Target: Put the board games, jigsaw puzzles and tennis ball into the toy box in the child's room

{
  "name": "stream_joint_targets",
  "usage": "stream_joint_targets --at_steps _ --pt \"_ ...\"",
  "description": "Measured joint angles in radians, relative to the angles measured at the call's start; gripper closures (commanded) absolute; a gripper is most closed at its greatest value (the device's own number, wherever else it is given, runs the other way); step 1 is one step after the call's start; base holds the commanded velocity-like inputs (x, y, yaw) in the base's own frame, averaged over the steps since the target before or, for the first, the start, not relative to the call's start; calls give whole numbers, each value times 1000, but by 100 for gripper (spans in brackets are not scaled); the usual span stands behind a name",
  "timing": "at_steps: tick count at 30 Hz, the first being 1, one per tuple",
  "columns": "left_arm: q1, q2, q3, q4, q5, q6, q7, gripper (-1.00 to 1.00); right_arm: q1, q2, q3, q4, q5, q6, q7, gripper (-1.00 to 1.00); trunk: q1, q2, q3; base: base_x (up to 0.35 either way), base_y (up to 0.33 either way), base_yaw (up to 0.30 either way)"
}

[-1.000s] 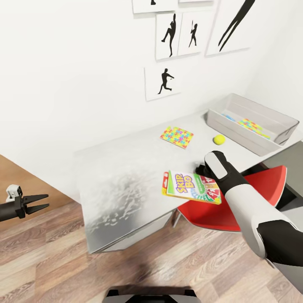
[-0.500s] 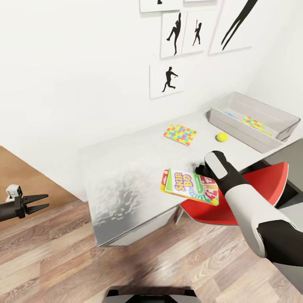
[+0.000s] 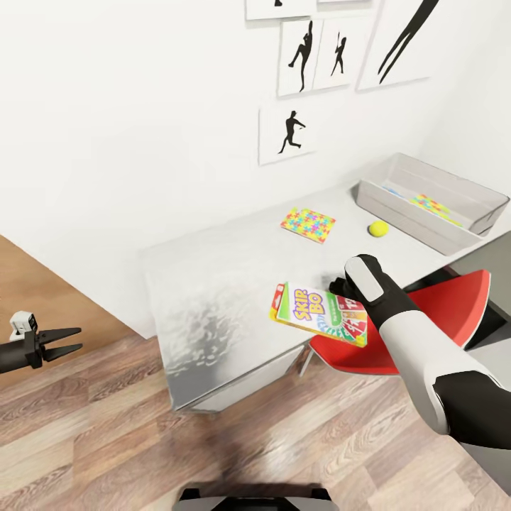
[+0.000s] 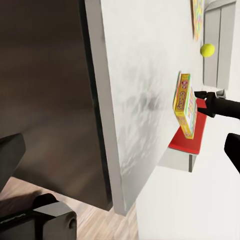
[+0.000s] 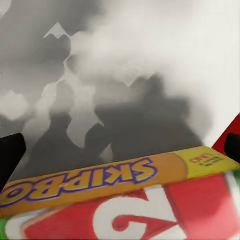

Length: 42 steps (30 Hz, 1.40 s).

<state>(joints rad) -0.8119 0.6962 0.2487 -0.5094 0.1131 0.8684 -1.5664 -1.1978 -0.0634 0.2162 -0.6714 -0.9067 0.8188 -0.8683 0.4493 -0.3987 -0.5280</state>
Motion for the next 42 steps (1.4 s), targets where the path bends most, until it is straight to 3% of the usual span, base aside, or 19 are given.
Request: stream_joint_targets --at_steps 24,36,42 --pt "0 -1 0 0 0 0 0 -100 0 0 1 0 13 10 -2 -100 0 0 0 -17 82 0" --pt "0 0 0 0 0 0 0 -100 0 0 0 0 -8 -4 1 -100 0 0 0 -56 34 0" --pt "0 0 0 0 0 0 0 -100 0 0 1 0 13 11 -2 -100 0 0 0 -7 134 0"
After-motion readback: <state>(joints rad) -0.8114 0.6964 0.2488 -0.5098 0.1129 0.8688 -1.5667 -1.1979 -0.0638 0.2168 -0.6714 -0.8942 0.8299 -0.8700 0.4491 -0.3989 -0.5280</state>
